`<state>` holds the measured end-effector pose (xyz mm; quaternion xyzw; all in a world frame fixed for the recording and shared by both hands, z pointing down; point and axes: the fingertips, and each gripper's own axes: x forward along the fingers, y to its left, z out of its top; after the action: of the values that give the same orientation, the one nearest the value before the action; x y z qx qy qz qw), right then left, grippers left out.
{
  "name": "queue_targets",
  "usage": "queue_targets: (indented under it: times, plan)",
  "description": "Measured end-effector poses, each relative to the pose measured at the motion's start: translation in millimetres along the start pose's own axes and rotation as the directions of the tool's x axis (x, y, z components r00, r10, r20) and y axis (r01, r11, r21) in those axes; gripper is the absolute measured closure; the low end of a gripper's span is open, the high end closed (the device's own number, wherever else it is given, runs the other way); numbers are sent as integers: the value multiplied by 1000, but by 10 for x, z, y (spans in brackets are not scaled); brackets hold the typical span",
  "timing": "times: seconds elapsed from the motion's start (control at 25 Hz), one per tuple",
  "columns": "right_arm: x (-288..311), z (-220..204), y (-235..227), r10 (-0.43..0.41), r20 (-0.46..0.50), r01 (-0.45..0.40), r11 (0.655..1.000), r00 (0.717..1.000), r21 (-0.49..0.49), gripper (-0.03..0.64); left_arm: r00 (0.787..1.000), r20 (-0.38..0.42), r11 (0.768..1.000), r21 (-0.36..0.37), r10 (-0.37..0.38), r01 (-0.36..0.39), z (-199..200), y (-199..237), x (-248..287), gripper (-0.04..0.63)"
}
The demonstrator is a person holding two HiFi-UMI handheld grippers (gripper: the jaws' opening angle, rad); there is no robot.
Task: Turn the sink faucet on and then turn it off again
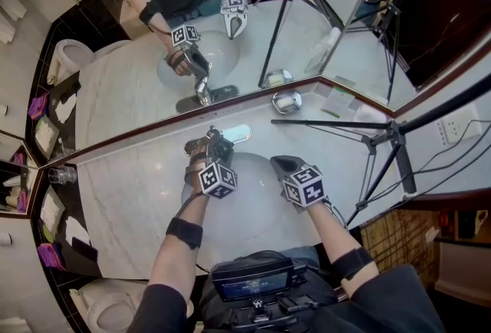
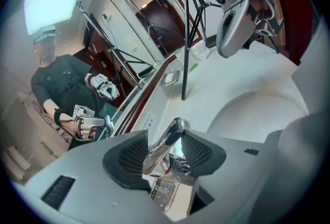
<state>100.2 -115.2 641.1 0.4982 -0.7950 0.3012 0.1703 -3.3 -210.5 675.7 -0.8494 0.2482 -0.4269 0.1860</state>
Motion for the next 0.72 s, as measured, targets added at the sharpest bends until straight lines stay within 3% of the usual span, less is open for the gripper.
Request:
queue_targets:
  times: [0.44, 0.72]
  plan:
    - [38, 14, 35, 10, 3, -10, 1000, 1000, -1, 594, 999, 24, 988, -148, 49, -45, -15, 370, -98, 408]
    - [78, 46, 109, 23, 6, -23, 1000, 1000, -8, 594, 999, 28, 981, -194, 25, -19, -30, 414, -99, 410]
